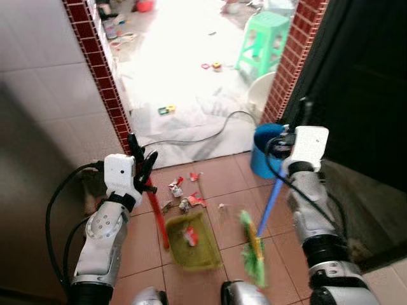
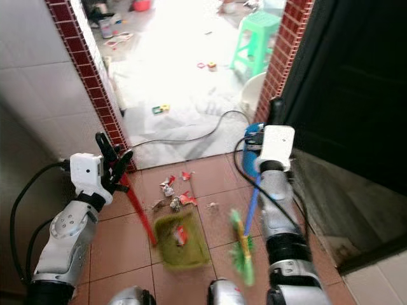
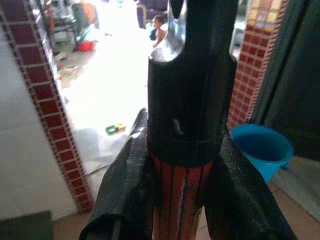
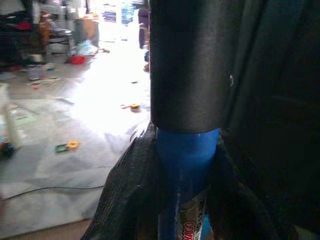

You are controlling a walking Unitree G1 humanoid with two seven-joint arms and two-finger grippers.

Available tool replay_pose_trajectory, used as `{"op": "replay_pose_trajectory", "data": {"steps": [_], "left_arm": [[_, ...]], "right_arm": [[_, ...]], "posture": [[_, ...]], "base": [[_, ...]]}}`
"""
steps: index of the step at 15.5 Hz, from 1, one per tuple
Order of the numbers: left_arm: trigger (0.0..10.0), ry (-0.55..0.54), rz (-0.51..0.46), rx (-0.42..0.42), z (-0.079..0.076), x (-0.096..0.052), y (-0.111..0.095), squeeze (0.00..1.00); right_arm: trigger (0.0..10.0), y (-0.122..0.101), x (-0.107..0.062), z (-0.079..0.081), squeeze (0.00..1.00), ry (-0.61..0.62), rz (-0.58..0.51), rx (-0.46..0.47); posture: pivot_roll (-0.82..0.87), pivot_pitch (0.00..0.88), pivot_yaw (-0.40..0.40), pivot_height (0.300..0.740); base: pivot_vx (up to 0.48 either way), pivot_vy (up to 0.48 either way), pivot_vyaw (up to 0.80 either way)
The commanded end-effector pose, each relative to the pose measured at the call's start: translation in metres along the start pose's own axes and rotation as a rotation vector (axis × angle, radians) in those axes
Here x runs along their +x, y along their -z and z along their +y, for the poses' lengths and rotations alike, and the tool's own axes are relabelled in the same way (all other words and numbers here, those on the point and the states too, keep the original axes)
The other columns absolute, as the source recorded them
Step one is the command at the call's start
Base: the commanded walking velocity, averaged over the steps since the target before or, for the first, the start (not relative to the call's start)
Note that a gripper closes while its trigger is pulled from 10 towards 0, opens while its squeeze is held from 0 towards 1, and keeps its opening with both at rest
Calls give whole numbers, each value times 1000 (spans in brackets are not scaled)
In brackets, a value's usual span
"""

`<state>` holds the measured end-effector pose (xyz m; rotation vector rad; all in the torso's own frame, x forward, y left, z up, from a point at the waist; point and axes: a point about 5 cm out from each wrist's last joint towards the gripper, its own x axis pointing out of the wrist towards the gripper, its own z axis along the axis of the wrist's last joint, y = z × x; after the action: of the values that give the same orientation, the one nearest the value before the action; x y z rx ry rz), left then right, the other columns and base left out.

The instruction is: Sweep floor

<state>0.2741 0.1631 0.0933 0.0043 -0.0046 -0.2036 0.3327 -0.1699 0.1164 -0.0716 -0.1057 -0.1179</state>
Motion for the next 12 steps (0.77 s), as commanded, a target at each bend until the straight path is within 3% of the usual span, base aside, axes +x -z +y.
{"op": "replay_pose_trajectory", "data": {"steps": [1, 6, 12], "left_arm": [[10000, -6, -25, 3, 4, 1, -7, 0], [10000, 2, -47, -10, 1, 8, -12, 0], [10000, 21, -51, -12, -1, 13, -14, 0]], "right_arm": [[10000, -6, 1, 6, 0, -19, -21, 6], [10000, -15, 5, 21, 0, -114, -68, -5], [10000, -18, 11, 8, 0, -76, -77, -20]], "posture": [[-60, 0, 39, 740], [-62, 0, 30, 740], [-76, 0, 42, 740]], "base": [[0, -292, 0], [0, -295, 0], [0, -292, 0]]}}
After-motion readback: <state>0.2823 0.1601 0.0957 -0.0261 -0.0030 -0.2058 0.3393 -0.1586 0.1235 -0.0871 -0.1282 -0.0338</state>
